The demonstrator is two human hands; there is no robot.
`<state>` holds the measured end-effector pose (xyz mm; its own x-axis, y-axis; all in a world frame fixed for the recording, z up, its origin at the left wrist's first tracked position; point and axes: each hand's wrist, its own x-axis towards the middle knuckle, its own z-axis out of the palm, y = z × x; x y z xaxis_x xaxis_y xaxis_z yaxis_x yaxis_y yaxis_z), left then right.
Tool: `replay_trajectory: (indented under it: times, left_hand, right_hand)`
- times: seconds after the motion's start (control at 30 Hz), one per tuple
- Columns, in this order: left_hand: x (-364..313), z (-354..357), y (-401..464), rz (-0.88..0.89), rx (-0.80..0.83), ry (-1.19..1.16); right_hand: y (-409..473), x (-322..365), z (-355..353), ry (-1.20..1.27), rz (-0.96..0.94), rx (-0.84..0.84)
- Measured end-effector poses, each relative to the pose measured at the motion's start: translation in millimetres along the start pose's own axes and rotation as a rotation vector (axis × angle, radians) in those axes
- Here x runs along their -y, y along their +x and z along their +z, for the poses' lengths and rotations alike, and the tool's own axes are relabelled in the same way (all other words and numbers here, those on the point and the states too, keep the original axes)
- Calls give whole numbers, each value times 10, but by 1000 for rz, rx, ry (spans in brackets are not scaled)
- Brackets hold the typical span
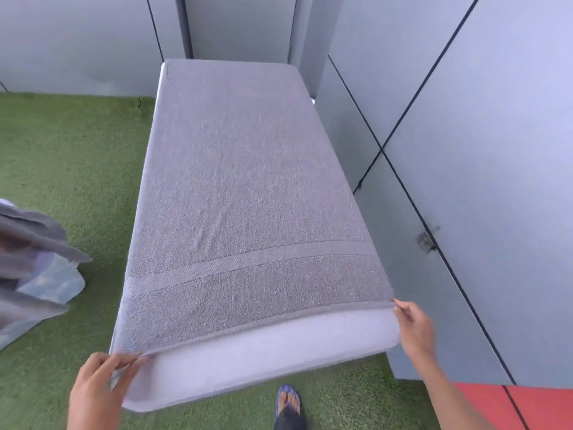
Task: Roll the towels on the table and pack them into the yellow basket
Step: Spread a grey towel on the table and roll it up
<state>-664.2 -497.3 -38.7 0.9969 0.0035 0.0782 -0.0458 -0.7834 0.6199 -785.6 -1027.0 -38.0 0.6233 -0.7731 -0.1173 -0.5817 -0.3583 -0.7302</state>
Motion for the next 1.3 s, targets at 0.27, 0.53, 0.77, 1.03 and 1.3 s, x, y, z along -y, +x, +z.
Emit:
replay_trajectory:
  times: [0.27, 0.53, 0.77, 1.03, 1.3]
  left_hand:
    - [-192, 26, -74, -44, 55, 254]
    - [-134, 24, -261, -67, 36, 280]
    - [-330, -21, -213, -194, 50, 129]
    - [-313, 403, 27, -232, 169, 175]
    - [48, 400, -139, 85, 300, 430]
  right_hand:
    - [47, -7, -221, -63, -162, 139]
    - [-162, -150, -344, -119, -222, 177]
    - [-144, -2, -445, -218, -212, 280]
    - [-144, 300, 173, -514, -9, 372]
    - [-314, 287, 146, -526, 22, 366]
